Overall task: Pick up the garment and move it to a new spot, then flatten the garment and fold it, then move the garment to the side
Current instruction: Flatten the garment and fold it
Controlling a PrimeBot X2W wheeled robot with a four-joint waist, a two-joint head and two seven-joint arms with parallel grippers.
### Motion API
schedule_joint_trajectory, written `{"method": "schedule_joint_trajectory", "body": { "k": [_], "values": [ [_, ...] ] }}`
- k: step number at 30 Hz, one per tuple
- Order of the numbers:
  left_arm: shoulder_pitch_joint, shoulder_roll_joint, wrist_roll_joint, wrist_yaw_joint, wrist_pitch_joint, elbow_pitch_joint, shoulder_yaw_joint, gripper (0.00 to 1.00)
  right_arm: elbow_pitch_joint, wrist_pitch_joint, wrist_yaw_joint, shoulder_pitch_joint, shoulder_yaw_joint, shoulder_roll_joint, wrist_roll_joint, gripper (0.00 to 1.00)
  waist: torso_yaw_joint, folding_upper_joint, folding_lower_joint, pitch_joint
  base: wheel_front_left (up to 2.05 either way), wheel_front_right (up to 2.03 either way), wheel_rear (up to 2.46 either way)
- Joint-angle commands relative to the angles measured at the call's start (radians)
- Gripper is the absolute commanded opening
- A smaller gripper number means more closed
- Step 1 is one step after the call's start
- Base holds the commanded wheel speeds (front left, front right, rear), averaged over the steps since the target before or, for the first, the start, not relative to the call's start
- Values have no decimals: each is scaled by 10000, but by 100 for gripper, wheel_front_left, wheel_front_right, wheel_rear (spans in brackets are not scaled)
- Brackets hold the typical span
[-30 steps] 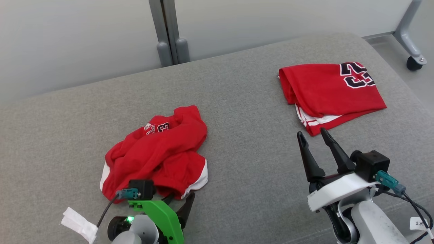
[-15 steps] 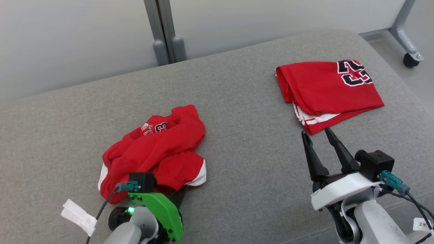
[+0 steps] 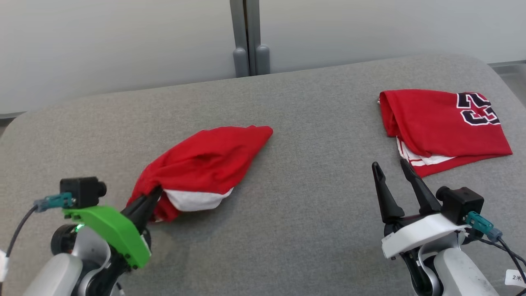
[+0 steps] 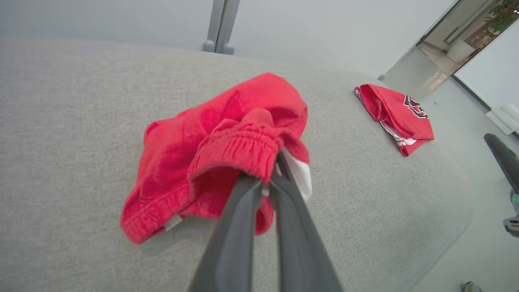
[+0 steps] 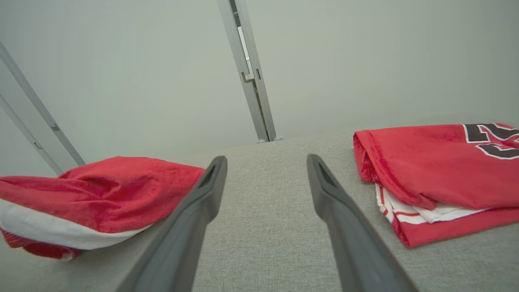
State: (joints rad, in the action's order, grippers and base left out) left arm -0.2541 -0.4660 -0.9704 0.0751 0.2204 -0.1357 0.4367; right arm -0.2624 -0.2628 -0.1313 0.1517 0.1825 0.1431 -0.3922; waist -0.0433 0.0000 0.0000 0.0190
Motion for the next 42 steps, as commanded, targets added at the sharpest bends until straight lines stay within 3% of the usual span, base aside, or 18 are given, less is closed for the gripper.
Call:
{"method": "schedule_joint_trajectory", "body": {
  "k": [1, 7, 13, 14, 15, 16, 21, 23, 27, 34, 42],
  "values": [
    [370, -302, -124, -159, 88, 152, -152, 0, 26, -24, 11, -58, -12, 23, 71, 100, 239, 0, 0, 13, 0, 0, 0],
    [1735, -1206, 121, -904, -206, 49, -642, 0, 46, -24, 11, -6, -58, 125, 57, 100, 387, 0, 0, 123, 0, 0, 0],
    [1999, -834, 559, -785, -1709, -1622, -769, 0, -49, -24, 11, 103, 47, 246, 23, 100, 438, 0, 0, 99, 0, 0, 0],
    [1984, -696, 645, -738, -1846, -1988, -681, 5, -64, -24, 11, 120, 79, 258, 10, 100, 430, 0, 0, 82, 0, 0, 0],
    [1933, -607, 742, -723, -1994, -2277, -639, 47, -72, -24, 11, 137, 96, 278, -2, 100, 423, 0, 0, 73, 0, 0, 0],
    [1839, -526, 821, -711, -2151, -2590, -587, 100, -80, -24, 11, 147, 111, 304, -15, 100, 415, 0, 0, 61, 0, 0, 0],
    [1433, -248, 1196, -526, -3304, -3016, -606, 100, -110, -23, 11, 51, 119, 378, -43, 100, 441, 0, 0, 24, 0, 0, 0],
    [1471, -252, 1397, -673, -3794, -2870, -695, 100, -114, -23, 11, -25, 91, 390, -40, 100, 467, 0, 0, -12, 0, 0, 0],
    [1656, -416, 1717, -1136, -4088, -2258, -716, 100, -95, -23, 11, -150, 26, 338, -26, 100, 553, 0, 0, -70, 0, 0, 0],
    [2127, -790, 2193, -2459, -4072, -1082, -992, 100, -68, -23, 11, -255, -27, 252, -8, 100, 708, 0, 0, -119, 0, 0, 0],
    [2623, -306, 2764, -3380, -4795, 79, -1656, 100, -70, -23, 11, -228, -35, 226, -16, 100, 822, 0, 0, -159, 0, 0, 0]
  ]
}}
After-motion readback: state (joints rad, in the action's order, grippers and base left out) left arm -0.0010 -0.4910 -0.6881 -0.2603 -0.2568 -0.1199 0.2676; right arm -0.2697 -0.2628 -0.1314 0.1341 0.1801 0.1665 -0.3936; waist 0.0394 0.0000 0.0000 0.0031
